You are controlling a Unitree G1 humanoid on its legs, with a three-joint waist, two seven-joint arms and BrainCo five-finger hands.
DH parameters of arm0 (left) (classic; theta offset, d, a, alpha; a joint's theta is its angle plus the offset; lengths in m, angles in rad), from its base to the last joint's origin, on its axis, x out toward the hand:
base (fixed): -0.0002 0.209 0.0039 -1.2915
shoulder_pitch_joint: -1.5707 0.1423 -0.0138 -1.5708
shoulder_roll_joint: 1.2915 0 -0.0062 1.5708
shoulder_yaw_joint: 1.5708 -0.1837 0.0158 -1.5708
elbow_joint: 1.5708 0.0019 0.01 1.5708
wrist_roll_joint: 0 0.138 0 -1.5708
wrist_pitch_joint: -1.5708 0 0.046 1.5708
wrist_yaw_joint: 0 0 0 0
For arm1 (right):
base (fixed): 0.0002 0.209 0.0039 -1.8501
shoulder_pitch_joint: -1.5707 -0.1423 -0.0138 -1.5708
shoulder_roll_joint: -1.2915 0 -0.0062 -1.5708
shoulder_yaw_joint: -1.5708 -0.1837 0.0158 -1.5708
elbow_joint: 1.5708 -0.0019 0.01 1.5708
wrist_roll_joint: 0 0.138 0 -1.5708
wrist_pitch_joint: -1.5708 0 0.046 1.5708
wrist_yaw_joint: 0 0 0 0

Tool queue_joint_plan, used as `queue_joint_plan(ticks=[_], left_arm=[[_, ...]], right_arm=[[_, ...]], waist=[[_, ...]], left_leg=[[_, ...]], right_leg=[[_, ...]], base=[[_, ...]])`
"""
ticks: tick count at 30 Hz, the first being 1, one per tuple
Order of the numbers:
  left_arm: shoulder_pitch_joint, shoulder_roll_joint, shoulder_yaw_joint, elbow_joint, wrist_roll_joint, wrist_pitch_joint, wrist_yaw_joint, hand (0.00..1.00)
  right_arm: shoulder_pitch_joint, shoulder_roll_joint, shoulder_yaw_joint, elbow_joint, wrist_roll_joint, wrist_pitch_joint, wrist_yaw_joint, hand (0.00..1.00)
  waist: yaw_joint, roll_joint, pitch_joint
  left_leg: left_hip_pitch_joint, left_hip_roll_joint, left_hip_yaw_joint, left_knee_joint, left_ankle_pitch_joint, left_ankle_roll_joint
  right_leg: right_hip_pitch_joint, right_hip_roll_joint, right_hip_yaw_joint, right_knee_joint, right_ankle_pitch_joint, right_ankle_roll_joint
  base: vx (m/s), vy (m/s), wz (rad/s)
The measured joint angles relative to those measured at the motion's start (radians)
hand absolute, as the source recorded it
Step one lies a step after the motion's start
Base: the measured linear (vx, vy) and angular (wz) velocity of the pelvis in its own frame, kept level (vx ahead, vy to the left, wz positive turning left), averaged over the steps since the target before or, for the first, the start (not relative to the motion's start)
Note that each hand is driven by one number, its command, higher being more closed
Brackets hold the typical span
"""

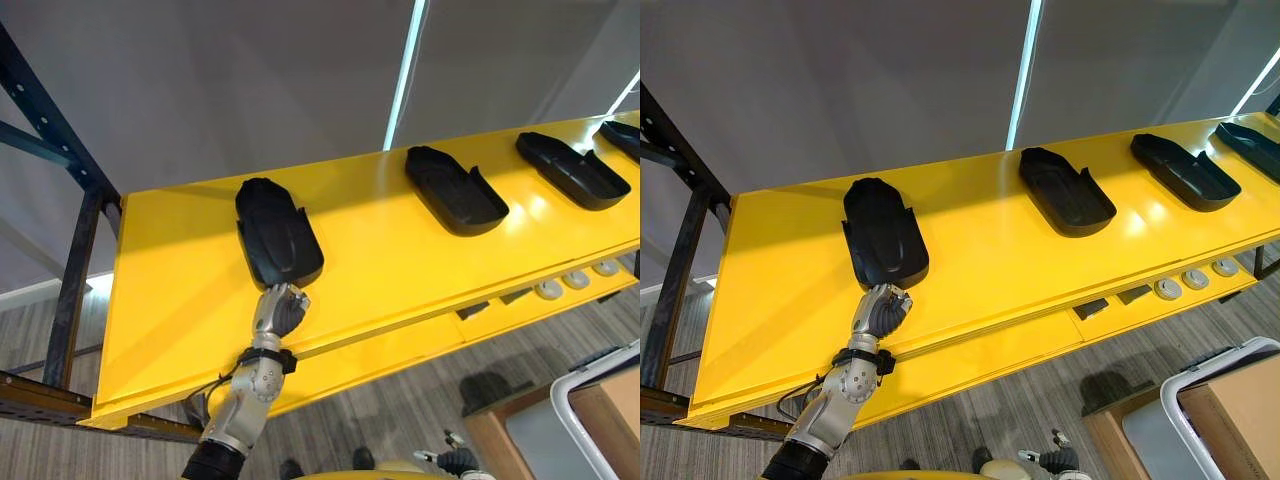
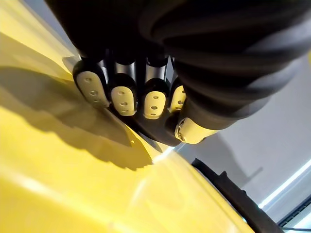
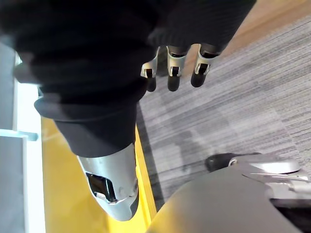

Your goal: Walk over and take plastic housings, then place them on the shelf

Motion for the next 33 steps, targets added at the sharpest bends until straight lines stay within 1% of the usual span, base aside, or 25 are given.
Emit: queue_joint_plan(ticks=[9,17,20,21,23,25,26,27,28,29,30,32,33], left_arm=[[-0.037,0.000,0.000,0.018,0.021,0.022,-0.018,1.00],[-0.044,-0.003,0.000,0.018,0.019,0.021,-0.017,1.00],[-0.043,-0.005,0.000,-0.006,0.005,0.021,-0.015,1.00],[-0.041,-0.004,0.000,-0.038,-0.003,0.021,-0.014,1.00],[-0.029,-0.003,0.000,-0.119,-0.021,0.009,-0.011,1.00],[-0.006,0.000,0.000,-0.255,-0.058,-0.030,-0.010,1.00],[0.001,0.003,0.002,-0.319,-0.070,-0.040,-0.009,1.00],[0.004,0.007,0.004,-0.363,-0.080,-0.049,-0.007,1.00],[0.006,0.010,0.009,-0.421,-0.100,-0.067,0.001,1.00],[0.007,0.012,0.023,-0.497,-0.125,-0.094,0.008,1.00],[0.010,0.012,0.046,-0.553,-0.147,-0.115,0.012,1.00],[0.028,0.012,0.148,-0.650,-0.205,-0.164,0.038,1.00],[0.028,0.012,0.180,-0.656,-0.228,-0.173,0.050,1.00]], right_arm=[[0.000,0.000,0.000,0.000,0.000,0.000,0.000,0.00],[0.000,0.001,-0.001,0.000,0.000,0.000,0.000,0.00],[0.000,0.001,-0.001,0.000,0.001,0.000,-0.002,0.00],[0.000,0.002,-0.001,0.000,0.001,0.000,-0.002,0.00],[-0.003,0.003,-0.001,0.000,0.002,0.000,-0.002,0.00],[-0.003,0.003,-0.001,0.002,0.001,0.000,-0.003,0.00],[-0.002,0.002,0.000,0.002,0.001,-0.001,-0.003,0.00],[-0.002,0.001,0.000,0.003,0.001,-0.001,-0.003,0.00],[-0.002,0.001,0.000,0.006,0.001,-0.001,-0.003,0.00],[0.000,-0.001,0.001,0.013,0.002,-0.001,-0.003,0.00],[-0.001,-0.002,0.001,0.017,0.002,-0.003,-0.002,0.00],[-0.003,-0.003,0.000,0.027,0.002,-0.007,-0.002,0.00],[-0.004,-0.003,0.000,0.030,0.002,-0.007,-0.002,0.00]], waist=[[-0.001,0.000,0.000],[0.000,-0.002,0.001],[0.001,-0.002,0.002],[0.001,-0.002,0.002],[0.001,-0.002,0.002],[0.003,-0.003,0.002],[0.004,-0.002,0.002],[0.007,-0.002,0.002],[0.016,-0.002,0.002],[0.025,-0.002,0.002],[0.026,-0.002,0.002],[0.029,-0.002,0.002],[0.030,-0.001,0.002]], left_leg=[[-0.017,-0.001,0.003,0.000,-0.003,-0.005],[-0.024,-0.002,-0.001,0.000,-0.003,-0.005],[-0.025,-0.003,-0.006,0.000,-0.003,-0.004],[-0.026,-0.003,-0.010,0.000,0.000,0.000],[-0.027,-0.004,-0.023,0.000,0.000,0.000],[-0.022,-0.006,-0.033,0.000,0.001,0.001],[-0.022,-0.006,-0.033,0.000,0.001,0.001],[-0.023,-0.006,-0.033,0.000,0.001,0.001],[-0.024,-0.006,-0.033,0.000,0.001,0.001],[-0.023,-0.006,-0.033,0.000,0.003,0.003],[-0.023,-0.006,-0.036,0.000,0.004,0.005],[-0.015,-0.006,-0.052,0.000,0.007,0.009],[-0.011,-0.005,-0.059,0.000,0.008,0.009]], right_leg=[[-0.017,-0.001,0.003,-0.001,0.008,0.002],[-0.022,-0.003,-0.001,-0.003,0.011,0.001],[-0.020,-0.004,-0.006,-0.002,0.011,0.002],[-0.019,-0.005,-0.012,-0.002,0.011,0.002],[-0.014,-0.007,-0.026,-0.002,0.010,0.003],[-0.003,-0.010,-0.034,-0.005,0.008,0.006],[-0.002,-0.010,-0.033,-0.005,0.008,0.006],[-0.002,-0.011,-0.033,-0.005,0.008,0.006],[0.001,-0.011,-0.033,-0.005,0.008,0.006],[0.002,-0.011,-0.032,-0.005,0.008,0.006],[0.004,-0.011,-0.032,-0.004,0.008,0.006],[0.019,-0.010,-0.043,-0.003,0.008,0.006],[0.025,-0.010,-0.048,-0.003,0.008,0.006]], base=[[-0.01,-0.010,-0.01],[0.00,-0.007,0.01],[0.01,-0.030,0.05],[0.03,-0.036,0.12],[0.03,-0.031,0.18],[0.04,-0.024,0.14],[0.04,-0.022,0.04],[0.03,-0.018,0.00],[0.04,-0.026,-0.02],[0.03,-0.028,0.02],[0.02,-0.034,0.09],[0.00,-0.034,0.20],[-0.02,-0.035,0.26]])
